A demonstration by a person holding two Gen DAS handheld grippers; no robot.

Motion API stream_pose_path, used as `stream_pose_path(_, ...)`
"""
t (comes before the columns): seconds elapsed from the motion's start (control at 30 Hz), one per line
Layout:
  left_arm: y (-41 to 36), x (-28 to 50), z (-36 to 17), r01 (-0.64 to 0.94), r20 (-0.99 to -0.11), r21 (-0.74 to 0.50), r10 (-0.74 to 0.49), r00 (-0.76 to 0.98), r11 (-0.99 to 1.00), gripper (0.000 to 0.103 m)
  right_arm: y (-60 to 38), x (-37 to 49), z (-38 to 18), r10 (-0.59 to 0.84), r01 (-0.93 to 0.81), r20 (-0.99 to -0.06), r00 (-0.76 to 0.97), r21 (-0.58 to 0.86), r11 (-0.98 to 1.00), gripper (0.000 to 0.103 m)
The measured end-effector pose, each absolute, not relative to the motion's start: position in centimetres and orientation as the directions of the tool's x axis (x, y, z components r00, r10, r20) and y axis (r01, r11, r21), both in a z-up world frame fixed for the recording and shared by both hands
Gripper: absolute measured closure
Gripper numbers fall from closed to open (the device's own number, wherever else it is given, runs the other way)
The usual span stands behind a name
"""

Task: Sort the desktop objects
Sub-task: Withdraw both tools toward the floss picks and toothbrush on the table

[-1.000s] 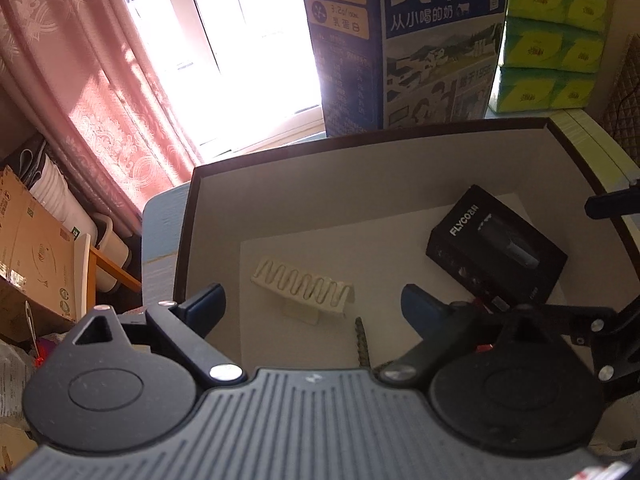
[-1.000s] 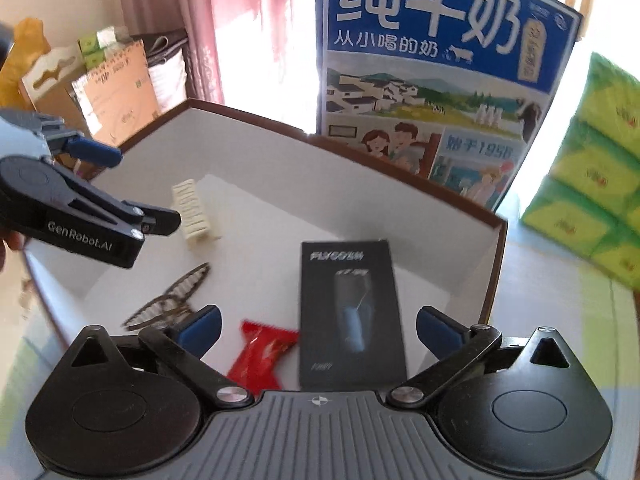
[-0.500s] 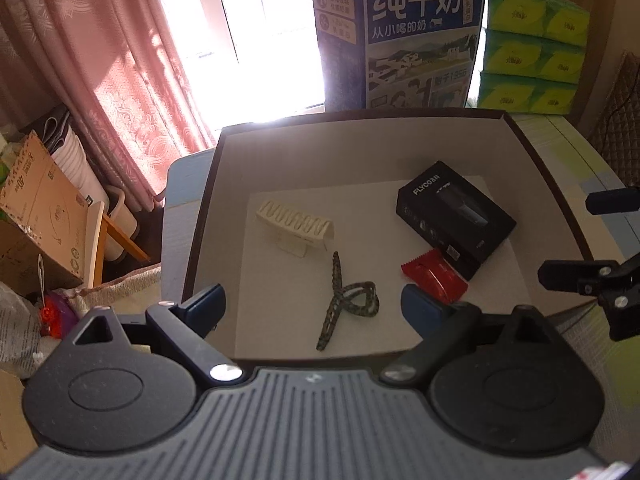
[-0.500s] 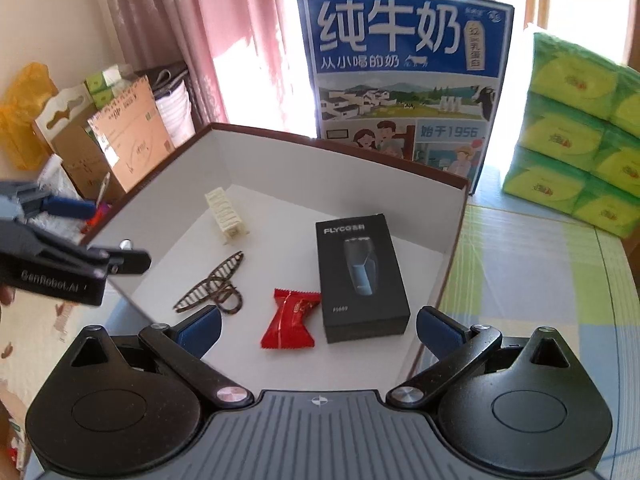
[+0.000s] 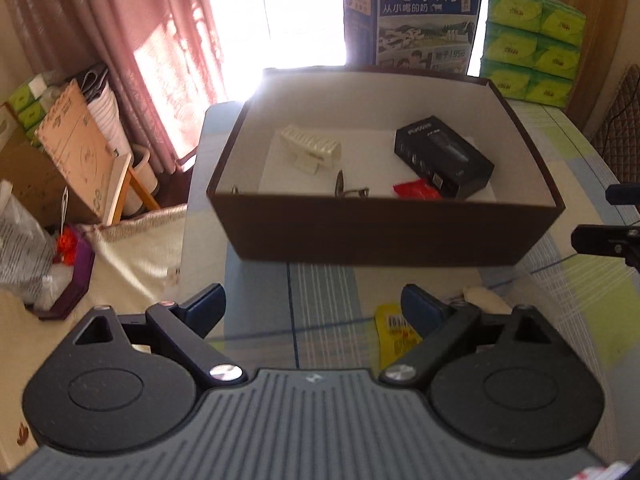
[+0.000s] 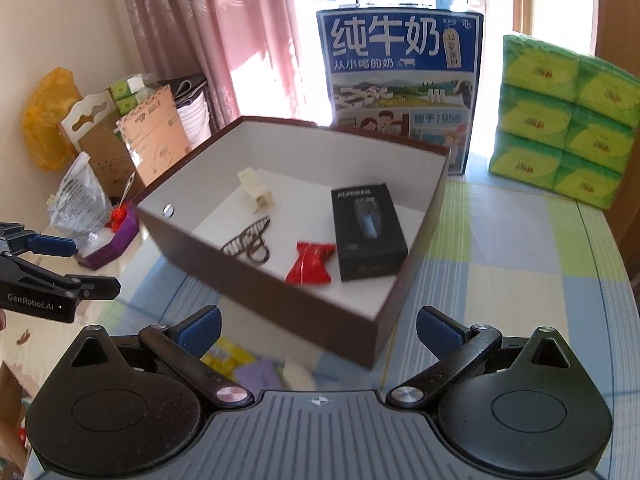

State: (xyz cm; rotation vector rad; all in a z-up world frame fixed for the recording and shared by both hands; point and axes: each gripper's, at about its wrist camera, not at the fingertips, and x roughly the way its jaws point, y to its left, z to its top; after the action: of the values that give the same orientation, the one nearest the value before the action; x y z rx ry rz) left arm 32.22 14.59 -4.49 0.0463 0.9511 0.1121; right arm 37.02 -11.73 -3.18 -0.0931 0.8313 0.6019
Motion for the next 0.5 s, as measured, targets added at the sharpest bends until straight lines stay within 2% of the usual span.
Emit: stream_pose_path(0.5, 11.6, 25.4, -10.7, -0.214, -0.900, -0.039, 0.059, 0.432, 0.976, 0.010, -15.5, 32.0, -7.2, 0.454, -0.524, -0.783, 0.424, 0.197, 0.829, 0.002)
